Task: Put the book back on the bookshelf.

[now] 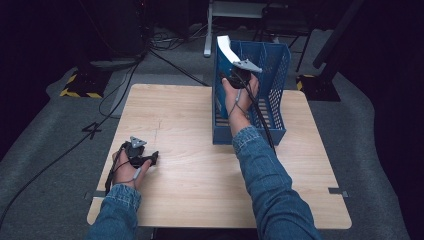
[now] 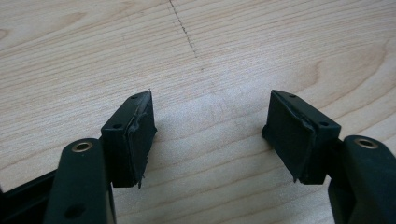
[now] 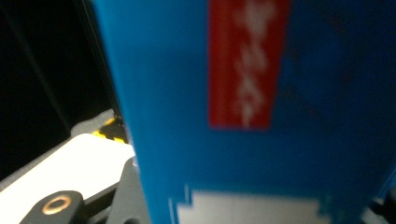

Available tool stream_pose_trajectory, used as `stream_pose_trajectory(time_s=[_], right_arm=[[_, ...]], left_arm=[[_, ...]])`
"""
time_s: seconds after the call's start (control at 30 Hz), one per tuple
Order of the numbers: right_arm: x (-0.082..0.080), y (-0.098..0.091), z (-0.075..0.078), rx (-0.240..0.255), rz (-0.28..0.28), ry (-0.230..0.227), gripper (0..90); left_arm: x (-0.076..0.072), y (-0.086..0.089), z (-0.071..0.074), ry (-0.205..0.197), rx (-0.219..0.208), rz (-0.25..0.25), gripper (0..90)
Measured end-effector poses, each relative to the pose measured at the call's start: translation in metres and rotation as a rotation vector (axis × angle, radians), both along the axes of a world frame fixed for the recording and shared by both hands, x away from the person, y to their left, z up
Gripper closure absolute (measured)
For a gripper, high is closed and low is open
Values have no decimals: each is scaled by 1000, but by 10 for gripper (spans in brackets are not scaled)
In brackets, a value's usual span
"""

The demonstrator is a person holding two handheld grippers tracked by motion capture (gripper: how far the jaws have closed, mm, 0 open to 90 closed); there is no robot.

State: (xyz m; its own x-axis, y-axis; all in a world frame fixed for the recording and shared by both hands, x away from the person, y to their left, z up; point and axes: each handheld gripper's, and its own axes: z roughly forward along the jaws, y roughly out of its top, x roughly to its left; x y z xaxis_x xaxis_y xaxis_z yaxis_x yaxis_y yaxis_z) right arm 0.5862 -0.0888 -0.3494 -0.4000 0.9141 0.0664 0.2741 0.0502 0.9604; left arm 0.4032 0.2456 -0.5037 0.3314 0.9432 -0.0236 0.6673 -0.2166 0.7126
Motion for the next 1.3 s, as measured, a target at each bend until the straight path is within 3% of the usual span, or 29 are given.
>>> stream_pose_trajectory(time_s=[0.2, 0.4, 0.67, 0.8, 0.93, 1.17, 1.3], right_arm=[[1, 7, -10, -67, -8, 21, 603], [4, 11, -24, -96, -15, 56, 602], [-2, 8, -34, -105, -29, 30, 598], [-10, 13, -41, -96, -54, -10, 596], [-6, 13, -41, -83, -65, -13, 596], [-2, 16, -39, -103, -71, -2, 588], [-5, 11, -38, -120, -58, -10, 510]], left_arm=[[0, 0, 0, 0, 0, 0, 332], [0, 0, 0, 1, 1, -2, 332], [1, 0, 0, 0, 0, -2, 328], [1, 0, 0, -1, 1, -2, 328], [1, 0, 0, -1, 2, -2, 328], [1, 0, 0, -1, 1, -1, 329], [0, -1, 0, -1, 1, -2, 329]])
